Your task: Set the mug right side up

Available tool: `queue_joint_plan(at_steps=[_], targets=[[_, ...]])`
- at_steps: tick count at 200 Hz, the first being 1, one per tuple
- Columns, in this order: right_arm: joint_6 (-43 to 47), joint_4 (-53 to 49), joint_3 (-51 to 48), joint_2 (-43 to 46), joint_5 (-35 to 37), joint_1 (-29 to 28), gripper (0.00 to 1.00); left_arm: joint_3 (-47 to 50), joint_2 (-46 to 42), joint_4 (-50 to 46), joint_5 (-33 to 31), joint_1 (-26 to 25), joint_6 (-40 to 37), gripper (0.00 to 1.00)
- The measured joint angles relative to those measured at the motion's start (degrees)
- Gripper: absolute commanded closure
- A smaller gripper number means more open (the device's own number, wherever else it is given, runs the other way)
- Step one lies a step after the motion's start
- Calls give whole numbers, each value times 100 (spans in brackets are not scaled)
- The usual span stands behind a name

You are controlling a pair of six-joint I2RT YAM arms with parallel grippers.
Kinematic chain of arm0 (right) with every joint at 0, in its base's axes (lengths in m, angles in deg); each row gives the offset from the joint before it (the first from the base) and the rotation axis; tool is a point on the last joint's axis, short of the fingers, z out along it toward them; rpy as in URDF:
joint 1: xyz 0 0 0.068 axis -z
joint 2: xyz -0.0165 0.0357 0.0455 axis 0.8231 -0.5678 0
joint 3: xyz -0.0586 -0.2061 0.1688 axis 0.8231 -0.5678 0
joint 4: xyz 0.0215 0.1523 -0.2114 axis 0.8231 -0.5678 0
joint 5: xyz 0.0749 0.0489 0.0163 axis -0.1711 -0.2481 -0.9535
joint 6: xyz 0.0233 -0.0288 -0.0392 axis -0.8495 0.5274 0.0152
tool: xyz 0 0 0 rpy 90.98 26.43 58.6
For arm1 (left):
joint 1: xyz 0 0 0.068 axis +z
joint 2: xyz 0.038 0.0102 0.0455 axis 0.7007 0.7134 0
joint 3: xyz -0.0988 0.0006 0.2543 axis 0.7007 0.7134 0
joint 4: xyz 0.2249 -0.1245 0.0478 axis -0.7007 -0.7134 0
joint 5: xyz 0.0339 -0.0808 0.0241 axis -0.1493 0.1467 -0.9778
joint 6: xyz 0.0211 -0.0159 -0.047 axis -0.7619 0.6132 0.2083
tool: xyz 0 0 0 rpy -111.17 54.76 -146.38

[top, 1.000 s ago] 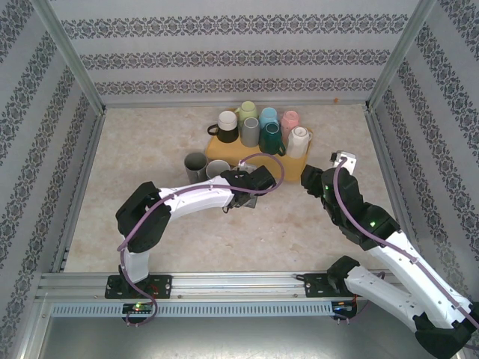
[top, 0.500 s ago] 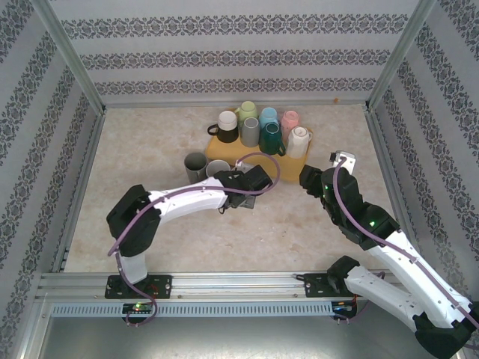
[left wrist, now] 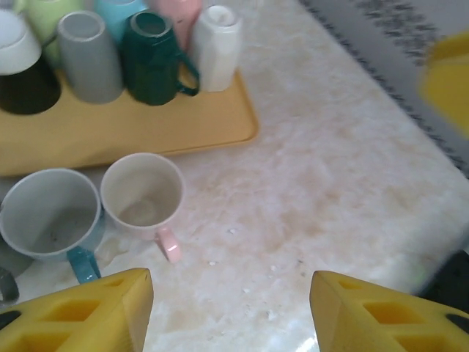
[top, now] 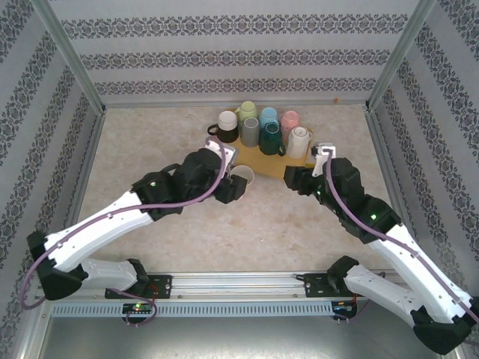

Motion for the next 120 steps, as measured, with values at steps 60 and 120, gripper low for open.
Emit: queue_joint_plan(at_steps=[60, 120], targets=[[365, 382, 407, -2035, -909, 603, 39, 796, -479, 361, 1093, 931, -914, 41], [719, 455, 1886, -4439, -892, 1215, 37, 1910, -975, 1091, 1134, 1537, -949, 41]])
